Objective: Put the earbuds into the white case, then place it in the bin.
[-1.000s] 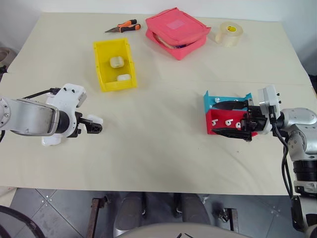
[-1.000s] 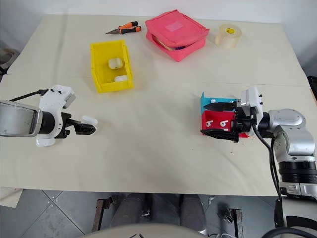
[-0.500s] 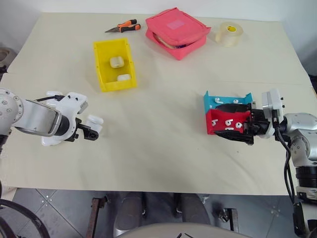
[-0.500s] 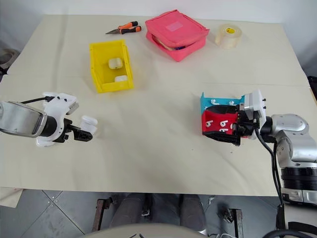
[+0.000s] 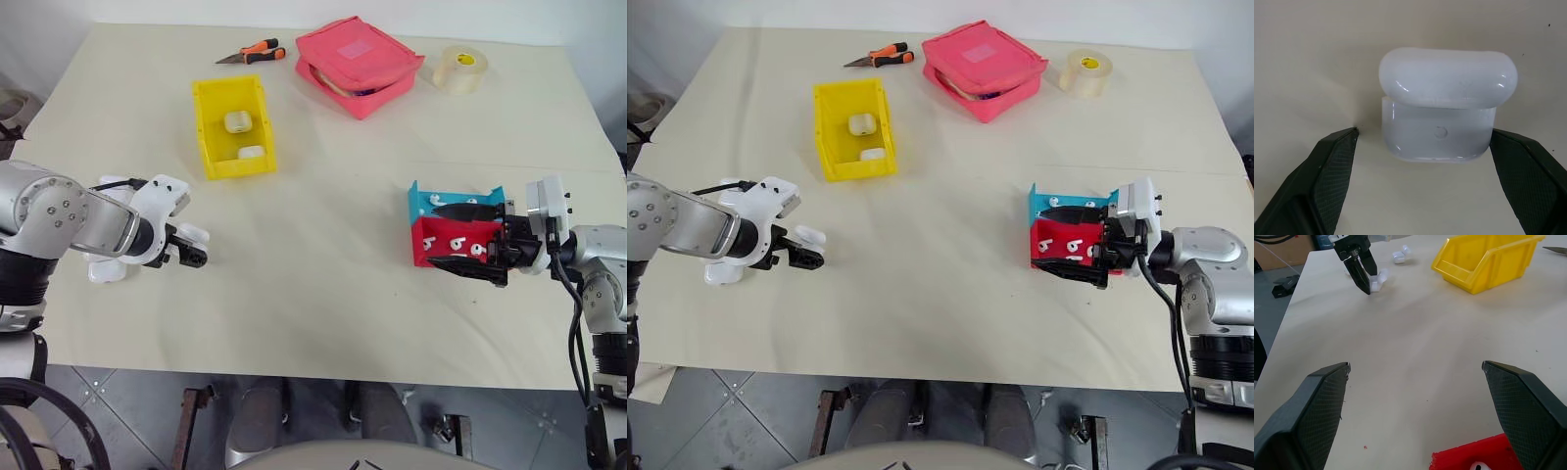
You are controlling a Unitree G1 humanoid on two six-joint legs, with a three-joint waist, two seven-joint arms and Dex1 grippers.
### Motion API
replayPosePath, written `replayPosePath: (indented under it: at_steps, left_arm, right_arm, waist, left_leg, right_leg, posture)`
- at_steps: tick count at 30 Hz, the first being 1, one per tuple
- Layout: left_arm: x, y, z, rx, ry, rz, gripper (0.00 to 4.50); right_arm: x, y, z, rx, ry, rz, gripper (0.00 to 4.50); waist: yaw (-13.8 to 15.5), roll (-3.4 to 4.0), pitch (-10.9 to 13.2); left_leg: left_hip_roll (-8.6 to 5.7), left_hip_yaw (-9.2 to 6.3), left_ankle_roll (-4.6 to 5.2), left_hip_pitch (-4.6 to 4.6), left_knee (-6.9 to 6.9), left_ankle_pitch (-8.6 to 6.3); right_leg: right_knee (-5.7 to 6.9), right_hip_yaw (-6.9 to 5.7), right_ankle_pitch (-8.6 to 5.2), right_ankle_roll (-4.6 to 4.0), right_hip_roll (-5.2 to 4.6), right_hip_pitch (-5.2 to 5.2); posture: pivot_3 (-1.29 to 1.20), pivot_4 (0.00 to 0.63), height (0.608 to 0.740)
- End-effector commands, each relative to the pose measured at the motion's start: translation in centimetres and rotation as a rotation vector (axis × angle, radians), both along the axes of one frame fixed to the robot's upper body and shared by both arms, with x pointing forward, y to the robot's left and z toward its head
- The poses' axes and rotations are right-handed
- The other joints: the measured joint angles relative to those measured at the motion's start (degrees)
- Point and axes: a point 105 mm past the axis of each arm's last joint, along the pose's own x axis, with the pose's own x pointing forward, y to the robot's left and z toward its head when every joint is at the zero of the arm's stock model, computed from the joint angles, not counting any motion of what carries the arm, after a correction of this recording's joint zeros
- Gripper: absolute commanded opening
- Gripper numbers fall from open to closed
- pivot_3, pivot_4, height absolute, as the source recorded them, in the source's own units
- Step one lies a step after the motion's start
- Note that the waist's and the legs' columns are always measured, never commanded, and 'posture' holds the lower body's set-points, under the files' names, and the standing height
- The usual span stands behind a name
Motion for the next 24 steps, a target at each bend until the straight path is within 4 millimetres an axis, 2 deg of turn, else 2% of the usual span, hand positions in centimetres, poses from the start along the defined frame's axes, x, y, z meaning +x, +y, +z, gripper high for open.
replayPosePath:
  at_steps: [1,3,6,9,10,14,18,21,24]
  left_arm:
    - [0.3,-0.4,0.2,0.006,-0.016,-0.026,4.44]
    - [0.5,-0.6,0.2,0.0,-0.02,-0.033,4.44]
    - [0.8,-0.9,0.1,-0.006,-0.026,-0.042,3.86]
    - [0.9,-1.1,0.0,-0.01,-0.03,-0.048,2.94]
    - [0.9,-1.2,-0.1,-0.014,-0.031,-0.052,2.8]
    - [0.8,-1.3,0.0,-0.03,-0.042,-0.062,2.8]
    - [1.1,-1.8,1.6,-0.094,-0.152,-0.1,2.8]
    - [1.9,-5.2,5.1,-0.253,-0.456,-0.347,2.8]
    - [1.9,-7.7,7.5,-0.382,-0.675,-0.521,2.8]
  right_arm:
    - [-0.3,-0.5,1.4,0.0,-0.055,-0.014,4.5]
    - [-0.4,-0.5,1.5,0.0,-0.056,-0.016,4.5]
    - [-0.4,-0.5,1.5,-0.001,-0.056,-0.021,4.5]
    - [-0.4,-0.6,1.5,-0.002,-0.058,-0.026,4.5]
    - [-0.4,-0.6,1.6,-0.004,-0.058,-0.028,4.5]
    - [-0.5,-0.8,1.7,-0.008,-0.06,-0.035,4.5]
    - [-0.6,-1.0,1.9,-0.012,-0.064,-0.05,4.5]
    - [-0.8,-1.4,2.1,-0.017,-0.067,-0.074,4.5]
    - [-0.9,-1.8,2.1,-0.026,-0.059,-0.113,4.5]
  waist:
    - [0.0,0.0,0.0]
    - [0.0,0.0,0.0]
    - [0.0,0.0,0.0]
    - [0.1,0.0,0.0]
    - [0.1,0.0,0.0]
    - [0.1,0.0,0.0]
    - [0.0,0.0,0.0]
    - [0.0,0.0,0.0]
    - [0.1,0.0,0.0]
  left_leg:
    - [0.0,0.0,0.0,0.0,0.0,0.0]
    - [0.0,0.0,0.0,0.0,0.0,0.02]
    - [0.0,0.0,0.0,0.01,0.0,0.03]
    - [-0.01,0.0,0.01,0.01,0.0,0.03]
    - [-0.01,-0.01,0.01,0.01,0.0,0.03]
    - [-0.01,-0.02,0.02,0.0,0.01,0.04]
    - [0.01,-0.03,0.03,-0.02,0.01,0.04]
    - [0.02,-0.05,0.03,-0.05,0.0,0.03]
    - [0.03,-0.07,0.03,-0.11,0.0,0.03]
  right_leg:
    - [0.01,0.0,0.0,0.0,0.0,0.0]
    - [0.02,0.0,0.0,0.0,0.0,0.0]
    - [0.03,0.0,0.0,0.0,-0.01,0.0]
    - [0.02,0.0,0.0,0.0,-0.03,0.01]
    - [0.02,-0.01,0.0,0.0,-0.04,0.01]
    - [0.02,-0.01,0.0,0.0,-0.04,0.02]
    - [0.01,-0.03,0.0,0.0,-0.05,0.01]
    - [-0.02,-0.05,0.0,0.0,-0.06,0.01]
    - [-0.08,-0.1,0.01,0.0,-0.06,0.0]
  posture:
    - [0.0,0.15,0.74]
    - [0.0,0.15,0.74]
    - [0.0,0.15,0.74]
    - [0.0,0.15,0.74]
    - [0.0,0.15,0.74]
    - [0.0,0.15,0.74]
    - [0.0,0.15,0.74]
    - [0.0,0.15,0.74]
    - [0.0,0.15,0.74]
